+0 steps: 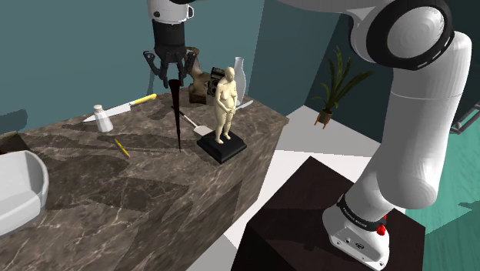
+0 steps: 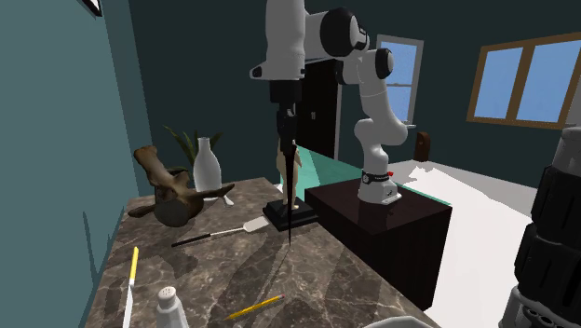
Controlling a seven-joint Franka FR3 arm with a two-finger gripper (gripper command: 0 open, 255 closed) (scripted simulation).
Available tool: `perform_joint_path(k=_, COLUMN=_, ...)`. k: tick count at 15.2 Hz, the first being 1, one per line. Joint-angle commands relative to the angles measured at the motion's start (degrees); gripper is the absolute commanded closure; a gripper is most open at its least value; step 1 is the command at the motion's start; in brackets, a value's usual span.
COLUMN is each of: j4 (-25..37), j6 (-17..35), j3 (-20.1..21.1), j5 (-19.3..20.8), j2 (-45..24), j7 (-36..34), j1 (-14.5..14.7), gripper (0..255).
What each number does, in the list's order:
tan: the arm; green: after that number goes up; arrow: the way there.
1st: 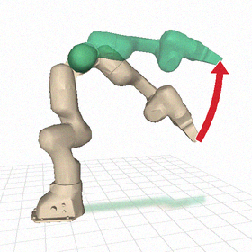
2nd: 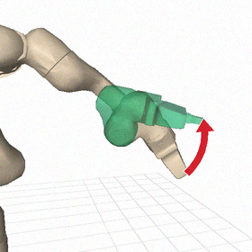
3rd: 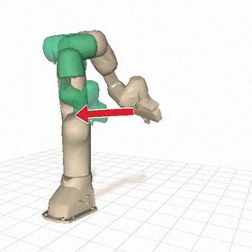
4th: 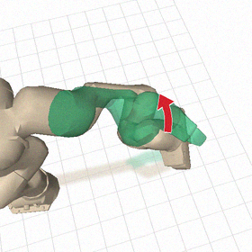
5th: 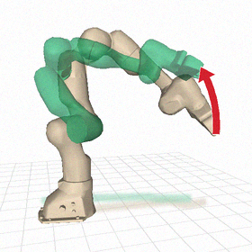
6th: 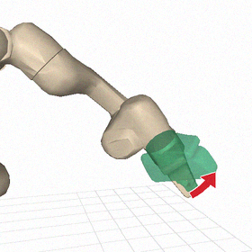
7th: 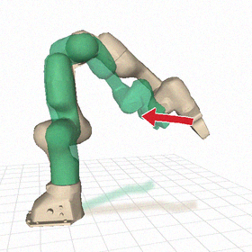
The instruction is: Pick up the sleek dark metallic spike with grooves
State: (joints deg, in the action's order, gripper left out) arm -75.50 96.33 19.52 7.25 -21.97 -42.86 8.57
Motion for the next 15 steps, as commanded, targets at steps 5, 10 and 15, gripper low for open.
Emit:
perform_joint_path(k=5, j4=-0.1, j6=0.1, j3=0.0, j5=0.0, j2=0.0, j7=0.0, j1=0.0, gripper=255)
perform_joint_path(k=10, j4=2.5, j6=-2.4, j3=0.0, j5=0.0, j2=-0.1, j7=0.1, j1=0.2, gripper=255)
perform_joint_path(k=15, j4=8.2, j6=-6.9, j3=0.1, j5=0.4, j2=-1.3, j7=0.1, j1=0.9, gripper=255)
